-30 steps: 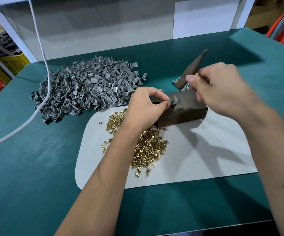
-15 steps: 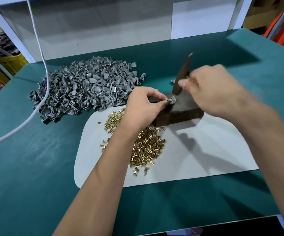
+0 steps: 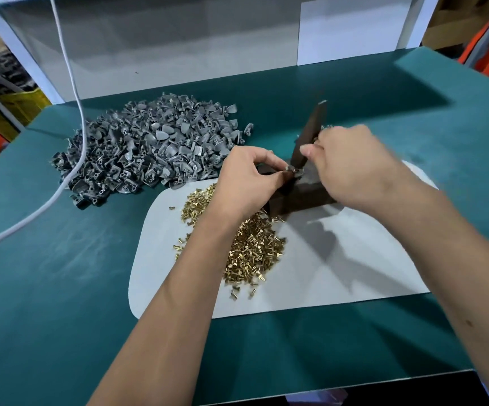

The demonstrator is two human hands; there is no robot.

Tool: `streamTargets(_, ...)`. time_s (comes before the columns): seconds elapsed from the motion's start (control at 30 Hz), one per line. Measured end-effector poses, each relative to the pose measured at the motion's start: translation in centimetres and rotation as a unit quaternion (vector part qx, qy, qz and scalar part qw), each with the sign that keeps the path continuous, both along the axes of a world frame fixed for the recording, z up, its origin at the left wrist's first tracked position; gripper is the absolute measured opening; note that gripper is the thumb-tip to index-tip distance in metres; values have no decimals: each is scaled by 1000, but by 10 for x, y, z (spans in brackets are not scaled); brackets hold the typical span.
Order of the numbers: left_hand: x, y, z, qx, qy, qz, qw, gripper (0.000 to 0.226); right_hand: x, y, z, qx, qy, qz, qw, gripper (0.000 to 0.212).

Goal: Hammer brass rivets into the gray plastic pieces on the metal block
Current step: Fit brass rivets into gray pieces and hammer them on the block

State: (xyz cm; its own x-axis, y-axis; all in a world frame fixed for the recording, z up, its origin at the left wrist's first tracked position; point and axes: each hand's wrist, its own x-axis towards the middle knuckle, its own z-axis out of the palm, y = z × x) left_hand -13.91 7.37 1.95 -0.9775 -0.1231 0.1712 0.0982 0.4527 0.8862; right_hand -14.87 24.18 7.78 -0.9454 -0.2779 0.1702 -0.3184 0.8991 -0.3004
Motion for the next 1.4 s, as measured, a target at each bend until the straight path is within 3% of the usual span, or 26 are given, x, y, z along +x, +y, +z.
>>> streamTargets(0.1,2,2,1,8,-8,4,1000,12,-5,6,12,45,-28,-9,999,45)
streamTargets(0.2,0,1,0,-5,-6,5,1000,14,-1,5,17,-76,81,-29,993,41)
streamTargets(0.23,-1,0,0,-5,-7,4,1000,13,0,3,14,-76,81,-23,994,38)
streamTargets(0.37,0,0,0,3,-10,-4,1000,6,2,0,9,47,-39,-21,998,44)
streamTargets(0.43,1,0,0,-1,-9,4,1000,7,-3,3,17,25,3,-42,999,43)
streamTargets(0.53,1,0,1,-8,-4,7,1000,13,3,-2,11,-79,114,-64,988,35)
streamTargets(0.67,3,1,4,5,-8,2,1000,7,5,-5,1,61,-19,-34,997,36)
streamTargets(0.77,5,2,5,7,-13,8,1000,11,-3,2,14,-11,44,-62,997,42)
streamTargets(0.83,5,1,5,13,-16,8,1000,11,1,-1,14,-45,103,-61,992,33)
streamTargets(0.9,4,1,5,13,-12,7,1000,5,4,-8,2,55,47,-7,997,23)
streamTargets(0.97,5,1,5,10,-13,8,1000,5,3,-5,4,92,-15,3,996,36)
streamTargets(1.03,6,2,6,9,-16,13,1000,5,-2,1,14,51,-23,-15,998,45)
streamTargets(1.13,5,0,5,-2,-16,11,1000,5,-5,1,13,-45,104,-42,993,39)
streamTargets(1.27,4,0,4,3,-20,2,1000,6,-3,-3,-2,29,-19,13,999,28)
streamTargets(1.4,4,0,3,31,-31,-7,999,9,-10,10,5,13,-7,-29,999,42)
